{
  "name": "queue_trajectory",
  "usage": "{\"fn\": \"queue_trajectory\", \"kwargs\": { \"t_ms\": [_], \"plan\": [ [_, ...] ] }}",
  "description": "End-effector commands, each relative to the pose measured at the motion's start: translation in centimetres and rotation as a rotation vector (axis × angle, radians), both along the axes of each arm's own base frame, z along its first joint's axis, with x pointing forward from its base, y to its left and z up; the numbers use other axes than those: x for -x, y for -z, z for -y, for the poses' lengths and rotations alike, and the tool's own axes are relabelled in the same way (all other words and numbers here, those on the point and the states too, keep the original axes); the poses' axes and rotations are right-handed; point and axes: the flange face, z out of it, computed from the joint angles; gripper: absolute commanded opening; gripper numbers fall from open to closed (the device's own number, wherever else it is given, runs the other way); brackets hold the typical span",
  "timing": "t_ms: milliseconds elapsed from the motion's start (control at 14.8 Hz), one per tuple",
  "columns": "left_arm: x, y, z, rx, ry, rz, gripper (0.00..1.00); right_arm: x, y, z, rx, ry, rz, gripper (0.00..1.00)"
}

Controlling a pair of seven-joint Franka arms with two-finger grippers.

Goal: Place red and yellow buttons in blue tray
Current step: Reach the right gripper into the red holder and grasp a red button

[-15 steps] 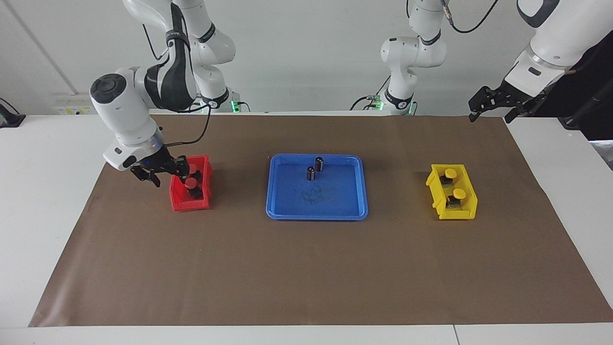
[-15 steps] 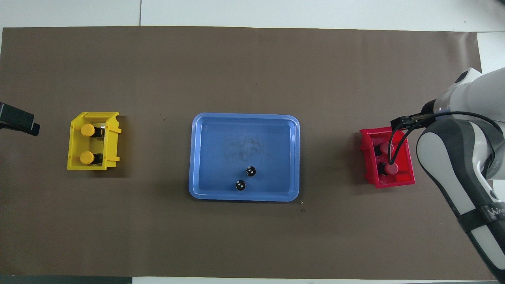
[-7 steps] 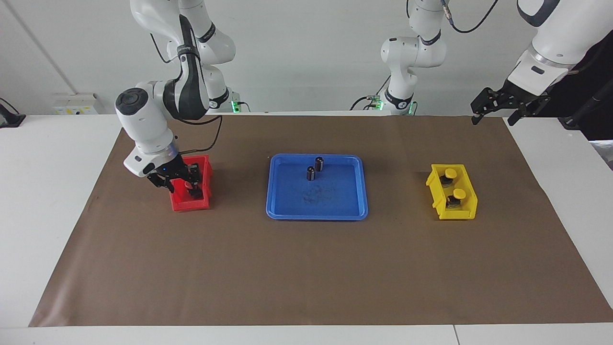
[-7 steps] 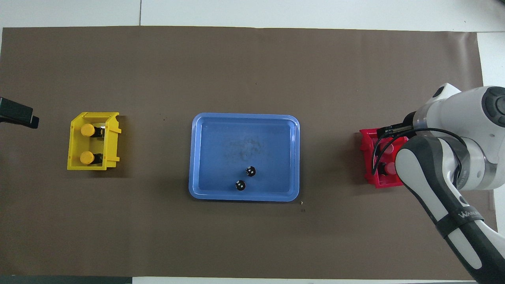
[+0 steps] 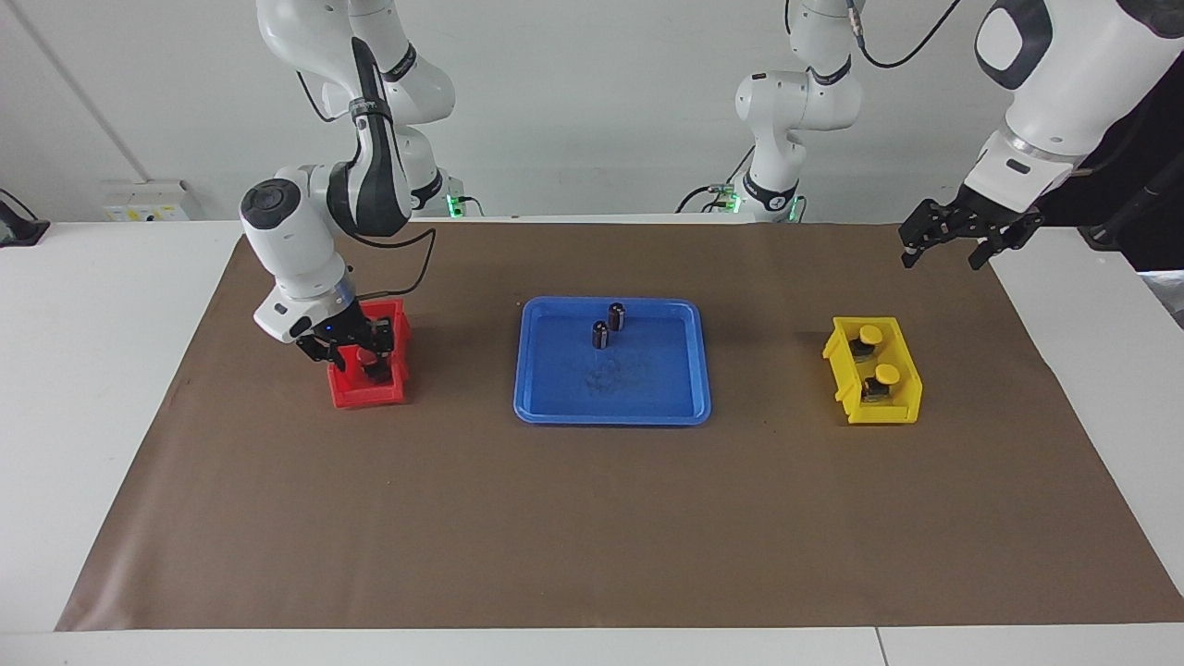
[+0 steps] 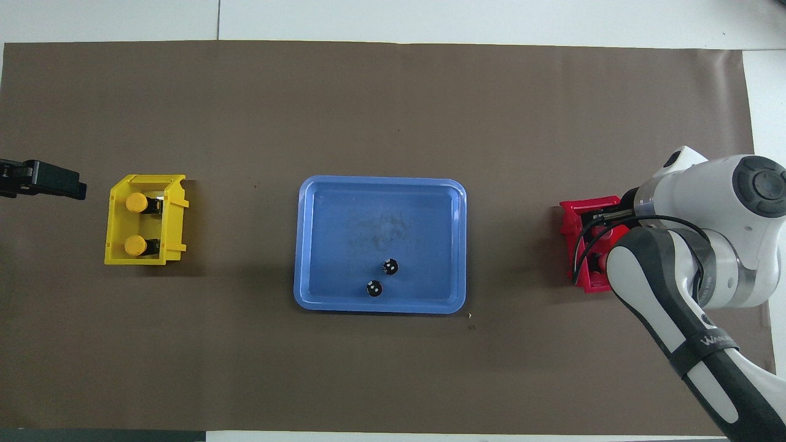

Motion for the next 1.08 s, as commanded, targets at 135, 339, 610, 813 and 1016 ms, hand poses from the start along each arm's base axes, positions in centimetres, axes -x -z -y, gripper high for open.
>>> {"fn": "queue_trajectory", "kwargs": {
  "t_ms": [135, 339, 610, 813, 1016],
  "plan": [
    [1.3, -1.5, -0.6, 0.001, -0.023, 0.016, 1.00, 1.5, 0.3, -0.1, -0.020, 0.020, 0.003, 0.66],
    [0.9, -3.1, -0.6, -0.002, -0.025, -0.010, 1.00, 2.0, 0.7, 0.2, -0.021, 0.024, -0.006, 0.65],
    [0.7, -3.4, -0.3, -0.005, -0.066, -0.014, 1.00, 2.1, 0.7, 0.2, -0.020, 0.023, -0.008, 0.55],
    [0.8, -3.3, 0.0, -0.007, -0.071, -0.017, 1.00, 2.0, 0.6, -0.1, -0.020, 0.020, -0.006, 0.32],
    [0.8, -3.3, 0.1, -0.006, -0.069, -0.017, 1.00, 0.4, -1.5, -0.2, -0.018, 0.012, -0.024, 0.25]
  ]
}}
